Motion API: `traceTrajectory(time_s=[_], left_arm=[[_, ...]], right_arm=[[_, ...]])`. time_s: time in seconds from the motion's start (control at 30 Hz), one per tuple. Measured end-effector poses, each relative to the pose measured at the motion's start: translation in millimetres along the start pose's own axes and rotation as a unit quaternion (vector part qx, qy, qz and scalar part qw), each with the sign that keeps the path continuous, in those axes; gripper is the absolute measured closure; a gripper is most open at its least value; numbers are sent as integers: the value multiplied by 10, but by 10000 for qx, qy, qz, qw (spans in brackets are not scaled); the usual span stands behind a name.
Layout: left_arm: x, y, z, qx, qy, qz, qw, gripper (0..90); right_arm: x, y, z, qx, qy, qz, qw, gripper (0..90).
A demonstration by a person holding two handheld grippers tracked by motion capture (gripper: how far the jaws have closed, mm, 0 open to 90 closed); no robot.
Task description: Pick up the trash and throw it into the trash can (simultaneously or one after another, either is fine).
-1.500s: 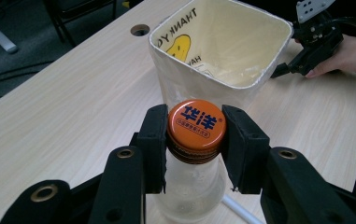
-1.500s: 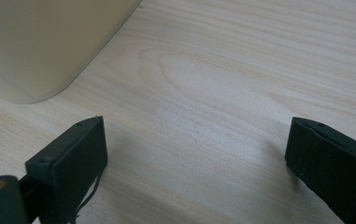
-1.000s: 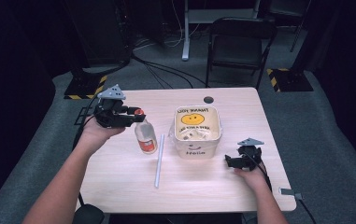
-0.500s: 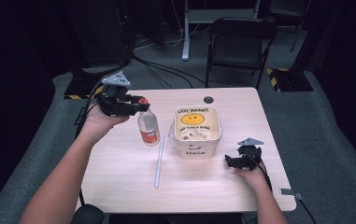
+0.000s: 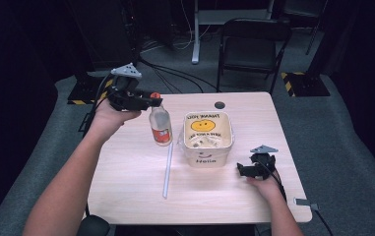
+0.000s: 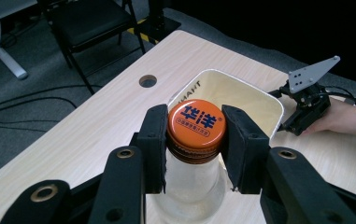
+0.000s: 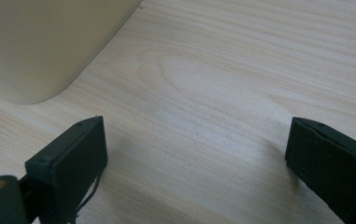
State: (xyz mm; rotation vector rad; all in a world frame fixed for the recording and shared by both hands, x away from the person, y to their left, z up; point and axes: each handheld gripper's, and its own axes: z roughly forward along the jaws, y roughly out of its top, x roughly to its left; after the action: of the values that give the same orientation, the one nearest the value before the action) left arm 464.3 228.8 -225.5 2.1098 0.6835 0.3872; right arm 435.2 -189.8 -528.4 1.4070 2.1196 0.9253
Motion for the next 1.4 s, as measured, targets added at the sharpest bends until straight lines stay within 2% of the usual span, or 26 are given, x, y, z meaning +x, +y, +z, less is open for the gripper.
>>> traceTrajectory(time_s=[0.4,0.7,1.03,1.23,1.4], left_arm=[[-34,246,41,-86,16,75,9999,629],[-119,441,81,-202,-27,156,9997,629],[-235,627,231,-239,-131,263,9993,629],[-272,695,317,-342,-152,232,9990,630],[-305,733,404,-300,-174,288,9990,630]], right_arm=[[-1,4,4,4,3,8,10000,48],[1,6,7,-9,-21,26,10000,49],[-3,7,11,-15,-30,12,10000,49],[-1,8,9,-4,-20,30,10000,49],[-8,8,7,24,-12,-19,10000,49]])
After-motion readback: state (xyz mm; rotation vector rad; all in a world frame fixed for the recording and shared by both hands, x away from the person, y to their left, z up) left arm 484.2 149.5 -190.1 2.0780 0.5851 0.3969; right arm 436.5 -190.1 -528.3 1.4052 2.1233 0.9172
